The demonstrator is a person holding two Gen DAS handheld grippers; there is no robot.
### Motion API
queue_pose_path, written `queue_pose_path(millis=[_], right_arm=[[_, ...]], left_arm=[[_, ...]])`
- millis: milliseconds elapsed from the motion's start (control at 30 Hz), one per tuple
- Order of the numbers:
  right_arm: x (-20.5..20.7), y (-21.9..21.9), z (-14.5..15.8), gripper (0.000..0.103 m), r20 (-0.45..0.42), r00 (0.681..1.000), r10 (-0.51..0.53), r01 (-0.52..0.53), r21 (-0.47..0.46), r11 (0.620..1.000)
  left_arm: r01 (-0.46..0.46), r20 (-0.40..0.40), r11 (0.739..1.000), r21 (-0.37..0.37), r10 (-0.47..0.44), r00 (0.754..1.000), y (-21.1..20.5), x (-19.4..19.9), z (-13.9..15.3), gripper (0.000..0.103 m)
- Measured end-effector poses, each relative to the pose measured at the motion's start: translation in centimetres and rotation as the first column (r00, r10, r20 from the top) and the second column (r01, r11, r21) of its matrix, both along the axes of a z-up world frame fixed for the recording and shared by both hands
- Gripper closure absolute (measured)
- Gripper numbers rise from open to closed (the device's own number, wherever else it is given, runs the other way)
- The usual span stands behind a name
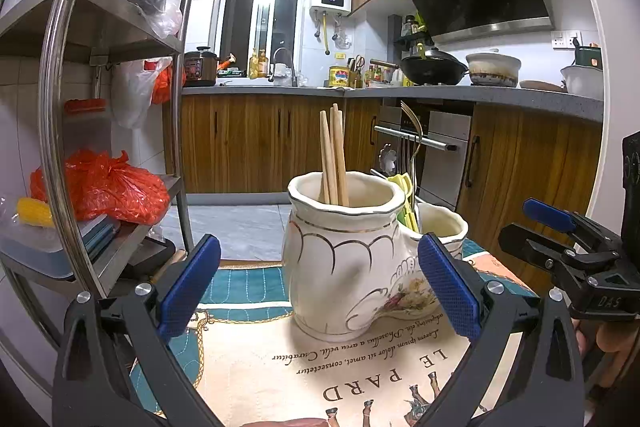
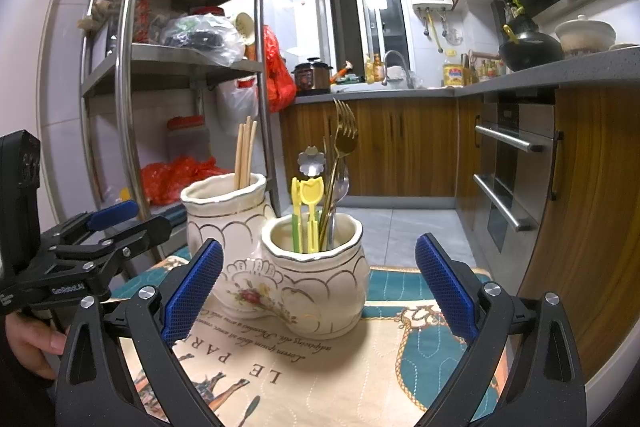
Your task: Organize utensils
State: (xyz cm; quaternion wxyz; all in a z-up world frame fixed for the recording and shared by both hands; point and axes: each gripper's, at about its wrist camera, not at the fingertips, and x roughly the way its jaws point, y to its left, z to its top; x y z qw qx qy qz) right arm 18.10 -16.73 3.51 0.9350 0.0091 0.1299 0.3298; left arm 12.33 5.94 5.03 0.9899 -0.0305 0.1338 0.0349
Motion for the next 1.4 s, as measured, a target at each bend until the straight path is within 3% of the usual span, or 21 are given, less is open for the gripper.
queue_pose_path(millis=[1400], right_arm=[[0.11,0.06,-0.11,0.006,-0.003,1.000,0.003,-0.003,-0.001,1.000]], left_arm=[[0.018,0.013,1.000,0.009,-0.018,1.000,-0.11,-0.08,0.22,0.006]])
